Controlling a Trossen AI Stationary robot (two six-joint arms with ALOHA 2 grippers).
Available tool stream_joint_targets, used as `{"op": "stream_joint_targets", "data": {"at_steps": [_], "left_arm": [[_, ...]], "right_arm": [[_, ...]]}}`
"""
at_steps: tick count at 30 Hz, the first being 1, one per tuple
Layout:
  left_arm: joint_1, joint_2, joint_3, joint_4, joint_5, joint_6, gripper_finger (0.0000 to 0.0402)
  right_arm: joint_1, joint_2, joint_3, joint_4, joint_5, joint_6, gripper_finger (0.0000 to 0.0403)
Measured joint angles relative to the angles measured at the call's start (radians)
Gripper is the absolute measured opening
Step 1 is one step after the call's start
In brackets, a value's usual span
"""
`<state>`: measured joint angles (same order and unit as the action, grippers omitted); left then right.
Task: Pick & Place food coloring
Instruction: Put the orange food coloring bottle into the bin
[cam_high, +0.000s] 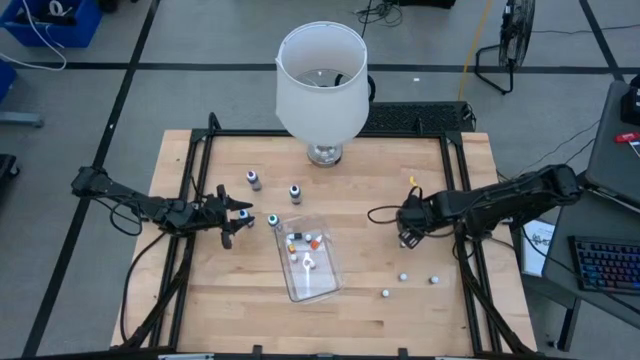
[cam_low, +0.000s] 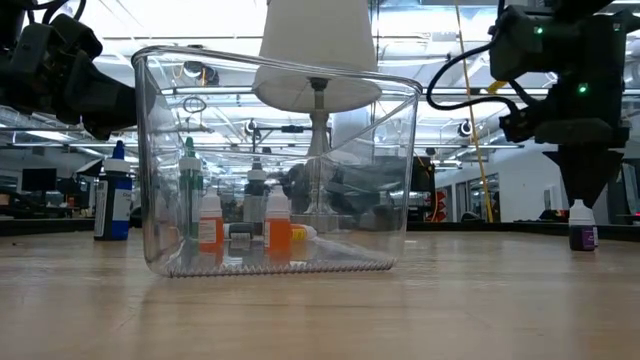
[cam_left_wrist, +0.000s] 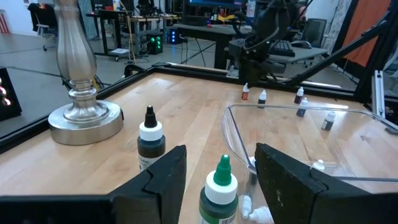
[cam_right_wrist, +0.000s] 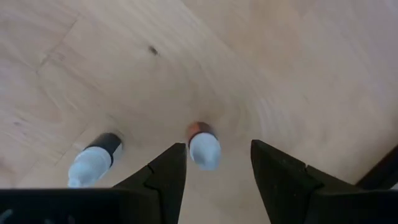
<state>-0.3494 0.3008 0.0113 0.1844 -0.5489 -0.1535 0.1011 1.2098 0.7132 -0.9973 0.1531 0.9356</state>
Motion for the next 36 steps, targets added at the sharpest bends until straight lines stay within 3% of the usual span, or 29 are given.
{"op": "stream_joint_targets", "data": {"at_steps": [7, 27, 36], "left_arm": [[0.0, 0.0, 0.0, 0.0, 0.0, 0.0, 0.0191], [0.0, 0.0, 0.0, 0.0, 0.0, 0.0, 0.0191], [0.0, 0.0, 0.0, 0.0, 0.0, 0.0, 0.0191]], "right_arm": [[-0.01, 0.008, 0.0, 0.025, -0.05, -0.024, 0.0166], [-0.01, 0.082, -0.001, 0.062, -0.025, -0.035, 0.0165], [-0.01, 0.082, -0.001, 0.062, -0.027, -0.035, 0.0118]]}}
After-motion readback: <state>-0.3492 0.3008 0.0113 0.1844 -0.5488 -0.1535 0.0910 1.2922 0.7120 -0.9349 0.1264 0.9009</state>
